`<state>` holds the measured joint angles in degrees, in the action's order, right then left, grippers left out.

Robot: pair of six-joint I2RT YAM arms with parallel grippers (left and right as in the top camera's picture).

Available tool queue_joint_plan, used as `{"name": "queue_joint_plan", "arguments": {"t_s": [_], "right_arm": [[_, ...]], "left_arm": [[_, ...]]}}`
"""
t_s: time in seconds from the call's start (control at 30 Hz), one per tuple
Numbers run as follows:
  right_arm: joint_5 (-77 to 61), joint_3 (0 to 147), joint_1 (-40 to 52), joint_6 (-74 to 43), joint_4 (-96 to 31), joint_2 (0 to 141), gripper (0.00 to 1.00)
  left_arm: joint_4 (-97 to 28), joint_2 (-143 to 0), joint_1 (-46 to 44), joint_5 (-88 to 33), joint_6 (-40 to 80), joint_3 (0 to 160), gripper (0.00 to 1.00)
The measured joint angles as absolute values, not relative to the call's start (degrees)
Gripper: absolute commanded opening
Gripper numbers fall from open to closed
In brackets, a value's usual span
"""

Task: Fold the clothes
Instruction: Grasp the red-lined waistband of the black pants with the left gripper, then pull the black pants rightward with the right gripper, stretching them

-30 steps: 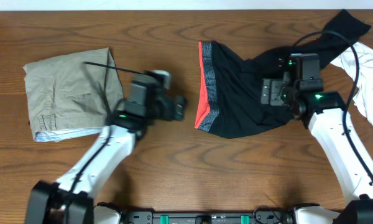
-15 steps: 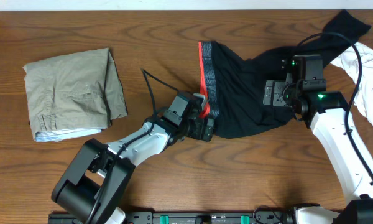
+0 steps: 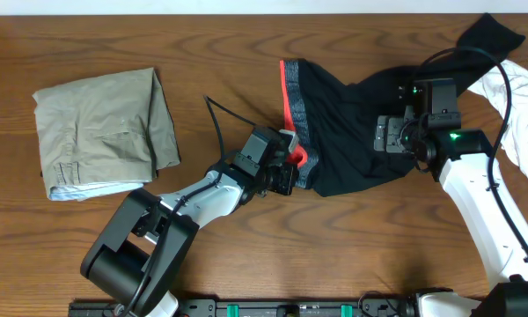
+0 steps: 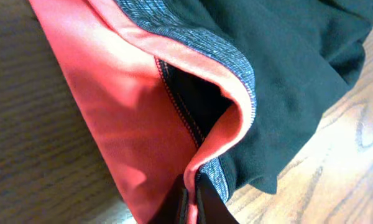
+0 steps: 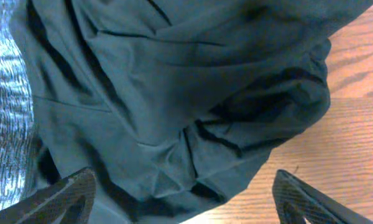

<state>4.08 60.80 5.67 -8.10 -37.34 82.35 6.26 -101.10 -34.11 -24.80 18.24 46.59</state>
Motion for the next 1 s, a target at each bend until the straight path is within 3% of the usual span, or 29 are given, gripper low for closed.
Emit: {"name": "queue_joint_plan", "arguments": {"t_s": [0.17,0.37,0.53,0.77,1.0], "right_arm": [[4.1,60.8,5.7,-8.1,-37.6,82.3,0.87],[4.1,60.8,5.7,-8.1,-37.9,82.3,0.88],[4.1,60.8,5.7,-8.1,-39.6,82.3,0.91],[4.1,60.8,5.7,-8.1,-44.8,82.6,0.95],[4.1,59.1,5.7,-8.1,-41.8,86.9,0.95]], "left_arm": [[1.7,-96.1,-31.1,-25.3,18.2,46.5,0.06],[-8.4,-81.3,-20.1,-19.3,17.6,46.4,0.06],[-9.3,-74.3,-12.9,-14.3,16.3,46.4,0.06],[-10.2,-74.4,-12.1,-11.1,15.8,46.4,0.06],[-9.5,-74.4,-12.1,-5.5,13.9,46.4,0.06]]}}
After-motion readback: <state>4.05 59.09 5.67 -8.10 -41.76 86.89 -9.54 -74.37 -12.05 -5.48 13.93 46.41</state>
